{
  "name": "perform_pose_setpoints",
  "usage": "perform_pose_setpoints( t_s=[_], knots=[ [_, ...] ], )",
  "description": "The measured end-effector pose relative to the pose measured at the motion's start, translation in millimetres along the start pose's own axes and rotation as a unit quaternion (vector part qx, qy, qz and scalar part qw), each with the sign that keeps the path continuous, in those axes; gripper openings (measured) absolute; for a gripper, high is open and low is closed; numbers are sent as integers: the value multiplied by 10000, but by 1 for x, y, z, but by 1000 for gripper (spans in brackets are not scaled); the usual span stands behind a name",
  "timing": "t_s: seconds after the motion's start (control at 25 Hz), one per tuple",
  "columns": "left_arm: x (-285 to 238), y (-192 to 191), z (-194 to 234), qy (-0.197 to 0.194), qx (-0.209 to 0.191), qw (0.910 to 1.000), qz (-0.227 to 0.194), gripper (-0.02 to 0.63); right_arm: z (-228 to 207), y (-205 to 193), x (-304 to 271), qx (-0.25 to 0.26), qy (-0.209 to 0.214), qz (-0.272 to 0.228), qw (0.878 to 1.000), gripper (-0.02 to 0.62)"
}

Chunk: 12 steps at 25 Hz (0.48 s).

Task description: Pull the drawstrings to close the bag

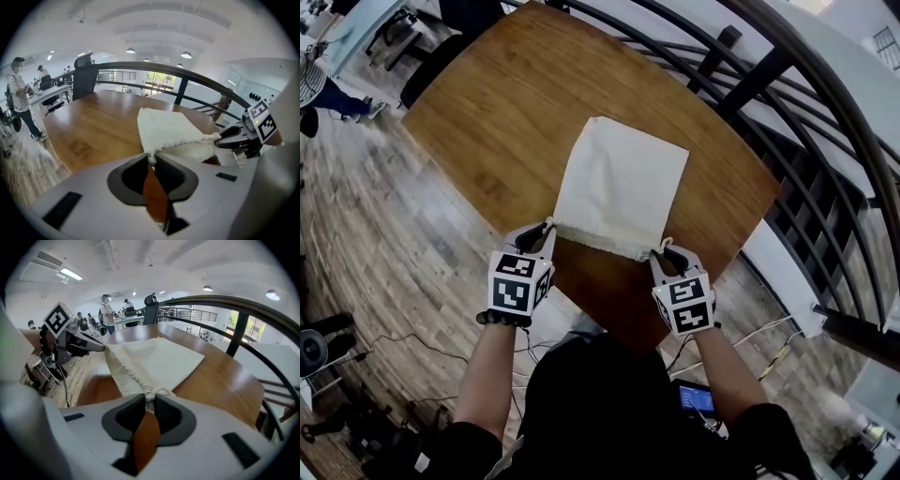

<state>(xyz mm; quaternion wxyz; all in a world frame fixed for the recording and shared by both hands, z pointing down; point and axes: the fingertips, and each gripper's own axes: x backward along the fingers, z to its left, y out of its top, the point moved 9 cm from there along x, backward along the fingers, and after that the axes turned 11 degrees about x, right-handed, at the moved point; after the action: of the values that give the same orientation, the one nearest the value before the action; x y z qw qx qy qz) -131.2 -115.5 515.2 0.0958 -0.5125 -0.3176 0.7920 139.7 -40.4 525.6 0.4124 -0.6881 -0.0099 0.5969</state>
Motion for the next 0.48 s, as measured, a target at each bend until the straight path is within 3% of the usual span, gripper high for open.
perform_pose_setpoints(
  t_s=[0.32, 0.48],
  knots=[
    [4, 7, 21, 399, -288, 9988, -25, 51, 3, 16, 30, 275, 841, -412, 9952, 52],
    [15, 3, 28, 517, -365, 9980, -48, 51, 5, 12, 50, 67, 1139, -714, 9909, 51]
  ],
)
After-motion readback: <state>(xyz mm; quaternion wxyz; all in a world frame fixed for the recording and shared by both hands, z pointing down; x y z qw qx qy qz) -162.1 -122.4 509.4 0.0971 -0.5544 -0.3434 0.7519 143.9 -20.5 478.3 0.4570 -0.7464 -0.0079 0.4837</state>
